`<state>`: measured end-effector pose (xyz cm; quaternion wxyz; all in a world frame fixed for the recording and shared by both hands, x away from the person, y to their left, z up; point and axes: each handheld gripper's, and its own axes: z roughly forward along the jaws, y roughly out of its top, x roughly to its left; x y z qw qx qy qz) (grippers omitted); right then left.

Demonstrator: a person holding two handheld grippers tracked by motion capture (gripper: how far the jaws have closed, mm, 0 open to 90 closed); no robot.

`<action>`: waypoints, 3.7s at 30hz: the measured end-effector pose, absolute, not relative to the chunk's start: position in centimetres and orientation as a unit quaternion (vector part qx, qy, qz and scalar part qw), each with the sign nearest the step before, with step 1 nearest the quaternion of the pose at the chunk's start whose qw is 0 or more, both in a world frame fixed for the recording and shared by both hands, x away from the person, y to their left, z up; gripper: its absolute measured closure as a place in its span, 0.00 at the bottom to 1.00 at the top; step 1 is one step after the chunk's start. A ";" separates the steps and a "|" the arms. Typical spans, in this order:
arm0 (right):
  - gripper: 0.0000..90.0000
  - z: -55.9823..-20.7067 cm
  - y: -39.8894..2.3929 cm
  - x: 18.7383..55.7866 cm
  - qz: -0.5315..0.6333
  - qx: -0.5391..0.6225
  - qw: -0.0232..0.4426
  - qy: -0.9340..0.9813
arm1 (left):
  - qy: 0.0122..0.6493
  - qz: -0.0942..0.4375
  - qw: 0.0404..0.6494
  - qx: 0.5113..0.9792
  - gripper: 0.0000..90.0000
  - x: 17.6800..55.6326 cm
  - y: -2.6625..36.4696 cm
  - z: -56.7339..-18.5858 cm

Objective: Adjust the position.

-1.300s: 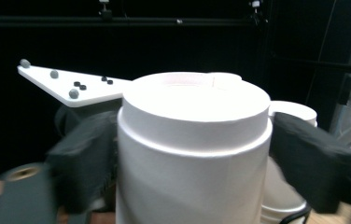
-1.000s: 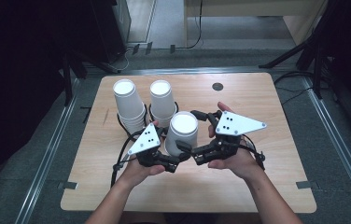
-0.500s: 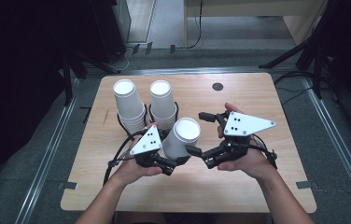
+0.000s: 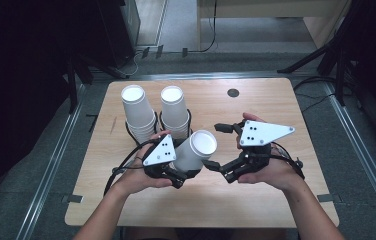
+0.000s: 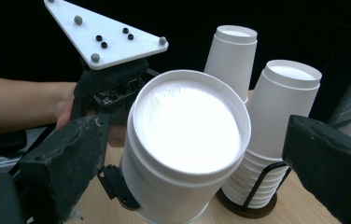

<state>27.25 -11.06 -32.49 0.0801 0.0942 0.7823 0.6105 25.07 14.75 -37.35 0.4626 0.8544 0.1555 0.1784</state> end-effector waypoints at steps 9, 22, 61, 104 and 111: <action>0.06 -32.5 -10.6 27.3 0.578 0.077 0.078 0.808 | 0.137 0.185 0.431 0.872 0.14 25.0 14.2 -37.6; 0.12 -33.0 -10.4 27.7 0.557 0.076 0.061 0.825 | 0.124 0.193 0.411 0.882 0.14 25.0 13.8 -37.6; 0.23 -34.0 -9.0 27.9 0.499 0.064 0.041 0.863 | 0.103 0.204 0.392 0.891 0.14 24.6 13.1 -37.5; 0.26 -34.3 -10.6 27.6 0.537 0.070 0.073 0.837 | 0.195 0.151 0.496 0.833 0.00 25.2 16.2 -37.7; 0.26 -34.3 -11.3 27.7 0.544 0.080 0.078 0.832 | 0.208 0.146 0.515 0.819 0.00 25.2 16.9 -37.9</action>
